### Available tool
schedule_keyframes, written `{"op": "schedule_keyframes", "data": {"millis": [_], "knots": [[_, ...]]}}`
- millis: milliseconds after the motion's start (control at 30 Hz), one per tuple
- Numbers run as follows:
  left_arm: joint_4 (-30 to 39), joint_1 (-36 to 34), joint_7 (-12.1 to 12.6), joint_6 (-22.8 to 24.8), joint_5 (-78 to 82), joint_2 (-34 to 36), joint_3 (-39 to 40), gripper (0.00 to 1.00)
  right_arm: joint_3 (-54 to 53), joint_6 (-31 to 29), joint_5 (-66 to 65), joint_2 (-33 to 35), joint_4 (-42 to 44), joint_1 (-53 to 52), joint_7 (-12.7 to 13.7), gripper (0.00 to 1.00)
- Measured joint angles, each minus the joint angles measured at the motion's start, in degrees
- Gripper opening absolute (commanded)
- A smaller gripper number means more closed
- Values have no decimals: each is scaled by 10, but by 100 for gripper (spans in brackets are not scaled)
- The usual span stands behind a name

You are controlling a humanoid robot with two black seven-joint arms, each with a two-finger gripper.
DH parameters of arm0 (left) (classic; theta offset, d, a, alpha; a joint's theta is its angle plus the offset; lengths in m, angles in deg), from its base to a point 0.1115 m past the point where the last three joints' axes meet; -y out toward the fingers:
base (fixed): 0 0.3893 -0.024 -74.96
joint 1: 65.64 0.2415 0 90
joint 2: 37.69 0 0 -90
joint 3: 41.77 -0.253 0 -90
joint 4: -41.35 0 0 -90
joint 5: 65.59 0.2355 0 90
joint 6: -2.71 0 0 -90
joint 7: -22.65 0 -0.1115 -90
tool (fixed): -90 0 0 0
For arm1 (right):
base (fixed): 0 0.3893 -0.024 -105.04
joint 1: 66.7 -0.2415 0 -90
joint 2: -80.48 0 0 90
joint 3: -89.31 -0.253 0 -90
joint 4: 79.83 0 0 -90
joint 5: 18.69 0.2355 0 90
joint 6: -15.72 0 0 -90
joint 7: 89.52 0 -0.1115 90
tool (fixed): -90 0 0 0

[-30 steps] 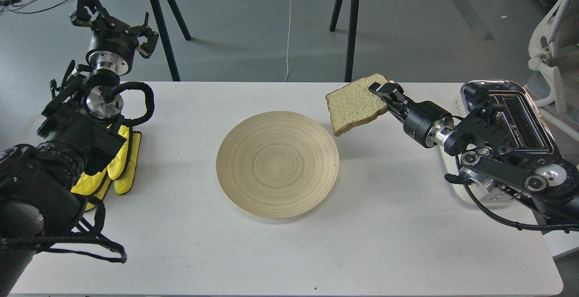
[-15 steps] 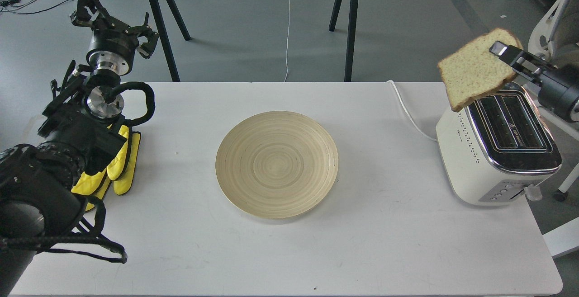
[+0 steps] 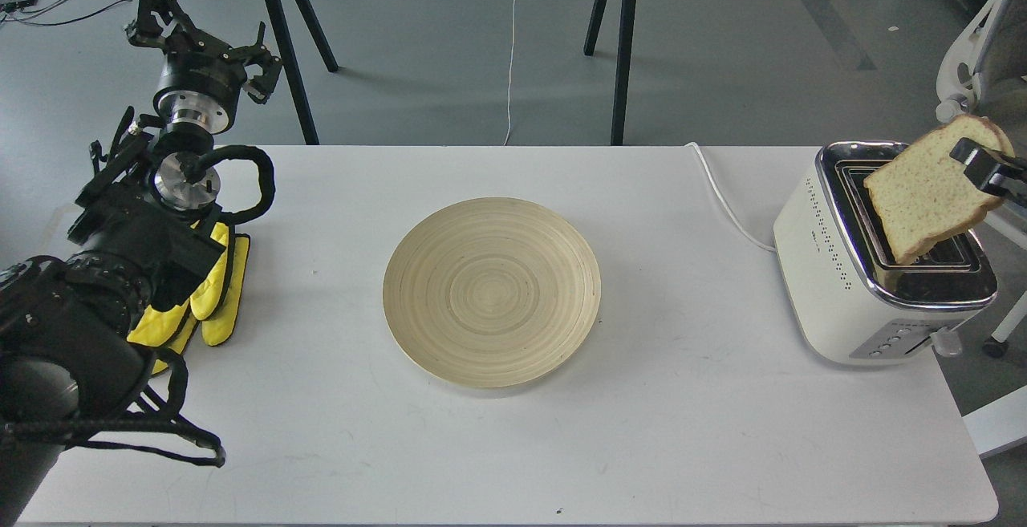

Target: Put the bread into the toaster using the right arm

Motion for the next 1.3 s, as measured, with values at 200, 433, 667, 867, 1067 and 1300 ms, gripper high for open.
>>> {"op": "schedule_keyframes", "data": {"millis": [200, 433, 667, 867, 1067, 1300], "knots": [[0, 0, 0, 0, 0, 0, 0, 100, 2, 1, -1, -11, 8, 1, 2, 9], [0, 0, 0, 0, 0, 0, 0, 100, 1, 3, 0, -16, 27, 2, 2, 9], [0, 0, 0, 0, 0, 0, 0, 100, 1, 4, 0, -23, 38, 3, 2, 10], [0, 0, 0, 0, 0, 0, 0, 100, 1, 5, 0, -60, 55, 11, 0, 54], [0, 0, 0, 0, 0, 0, 0, 100, -2, 7, 5, -79, 54, 18, -3, 95], [0, 0, 0, 0, 0, 0, 0, 100, -68, 11, 28, -103, 24, 15, -20, 99]]}}
